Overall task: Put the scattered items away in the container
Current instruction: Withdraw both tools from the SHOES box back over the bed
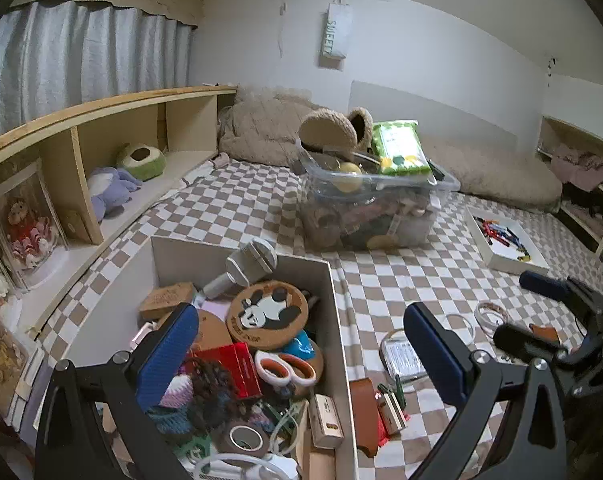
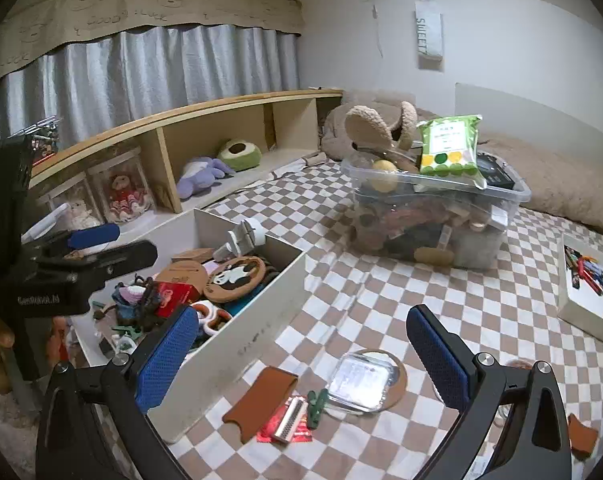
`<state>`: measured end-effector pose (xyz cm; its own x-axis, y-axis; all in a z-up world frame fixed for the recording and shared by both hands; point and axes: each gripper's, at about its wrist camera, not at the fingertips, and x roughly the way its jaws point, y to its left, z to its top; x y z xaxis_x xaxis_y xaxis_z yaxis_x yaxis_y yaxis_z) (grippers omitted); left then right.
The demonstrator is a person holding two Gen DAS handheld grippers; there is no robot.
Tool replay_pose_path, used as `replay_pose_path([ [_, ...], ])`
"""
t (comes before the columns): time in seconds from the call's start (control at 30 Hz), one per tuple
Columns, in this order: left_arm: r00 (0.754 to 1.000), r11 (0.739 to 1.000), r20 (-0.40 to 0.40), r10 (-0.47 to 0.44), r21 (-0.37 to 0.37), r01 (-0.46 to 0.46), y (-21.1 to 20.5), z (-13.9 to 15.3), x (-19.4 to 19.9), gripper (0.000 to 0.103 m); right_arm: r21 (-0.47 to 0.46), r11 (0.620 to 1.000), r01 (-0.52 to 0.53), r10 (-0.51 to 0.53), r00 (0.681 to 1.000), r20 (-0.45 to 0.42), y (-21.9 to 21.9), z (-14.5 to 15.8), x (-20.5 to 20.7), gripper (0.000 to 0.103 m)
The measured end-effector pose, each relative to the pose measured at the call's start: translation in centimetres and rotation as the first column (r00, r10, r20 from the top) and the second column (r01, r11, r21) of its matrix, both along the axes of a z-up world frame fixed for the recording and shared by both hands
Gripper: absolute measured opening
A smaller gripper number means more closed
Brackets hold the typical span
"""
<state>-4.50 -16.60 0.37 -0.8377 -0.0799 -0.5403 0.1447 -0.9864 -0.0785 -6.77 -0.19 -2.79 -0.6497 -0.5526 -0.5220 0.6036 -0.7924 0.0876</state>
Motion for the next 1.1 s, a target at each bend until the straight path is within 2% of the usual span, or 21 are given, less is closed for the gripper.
replay_pose_path([
  [0.53, 0.999, 0.999, 0.017, -0.042, -0.008, 0.042, 2.3, -1.1, 0.5, 0.103, 0.021, 0.999, 0.047, -0.047, 0.999, 0.008, 2.3, -0.7, 0.0, 0.103],
  [1.1, 0.994, 0.995, 0.017, -0.104, -0.003, 0.104, 5.8, -2.6, -0.7, 0.103, 0.023, 0.994, 0.104, -0.104, 0.994, 0.022, 5.8, -1.4, 0.1, 0.103],
])
